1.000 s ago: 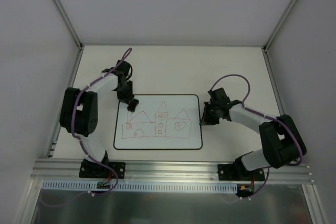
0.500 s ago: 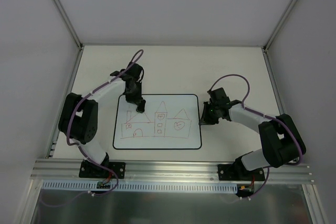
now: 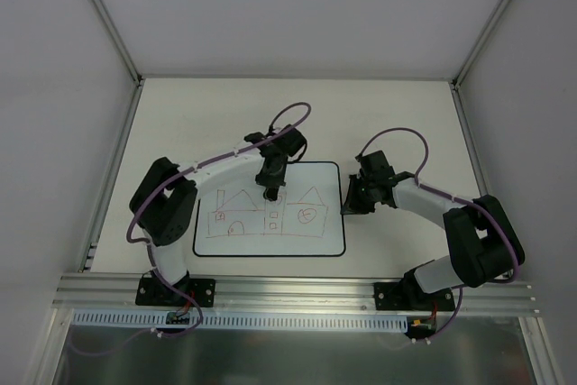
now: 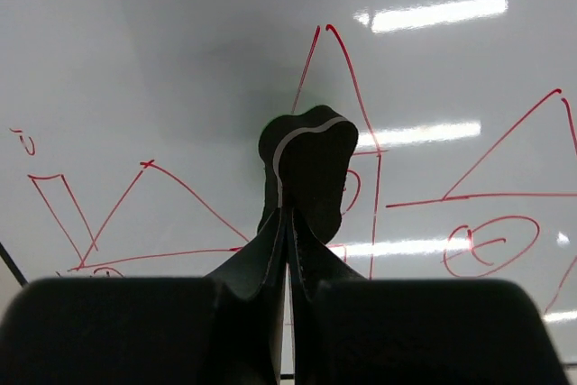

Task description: Erase the whiteboard

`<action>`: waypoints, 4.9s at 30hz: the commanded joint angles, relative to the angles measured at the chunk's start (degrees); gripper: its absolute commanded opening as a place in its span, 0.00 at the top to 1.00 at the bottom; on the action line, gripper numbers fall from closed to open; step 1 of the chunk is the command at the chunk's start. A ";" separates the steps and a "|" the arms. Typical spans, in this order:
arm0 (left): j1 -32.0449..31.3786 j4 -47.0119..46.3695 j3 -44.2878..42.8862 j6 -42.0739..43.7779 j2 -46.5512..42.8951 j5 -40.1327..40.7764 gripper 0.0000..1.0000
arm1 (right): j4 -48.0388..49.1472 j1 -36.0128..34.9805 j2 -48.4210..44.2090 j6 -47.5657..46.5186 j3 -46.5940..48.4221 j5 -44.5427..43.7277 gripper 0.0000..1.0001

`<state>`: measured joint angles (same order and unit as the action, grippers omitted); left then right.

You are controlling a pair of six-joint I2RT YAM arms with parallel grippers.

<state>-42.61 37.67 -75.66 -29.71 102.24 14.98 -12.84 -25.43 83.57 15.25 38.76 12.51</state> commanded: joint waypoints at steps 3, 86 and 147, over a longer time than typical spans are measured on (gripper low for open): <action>-4.32 13.46 -7.91 -6.40 5.42 16.37 1.00 | -1.92 -0.50 1.86 -0.74 -1.94 -2.93 0.93; 5.25 -12.18 15.01 0.01 -2.57 -0.57 0.49 | -1.31 -0.50 2.21 -0.83 -2.73 -1.97 0.92; 27.14 -8.85 19.86 0.71 -8.82 -1.01 0.94 | -2.54 -1.55 2.91 -1.45 -2.03 -6.89 1.00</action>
<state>-17.80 26.76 -53.87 -28.93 92.33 12.56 -10.74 -26.26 84.16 15.62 38.39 12.71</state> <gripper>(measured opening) 0.357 0.049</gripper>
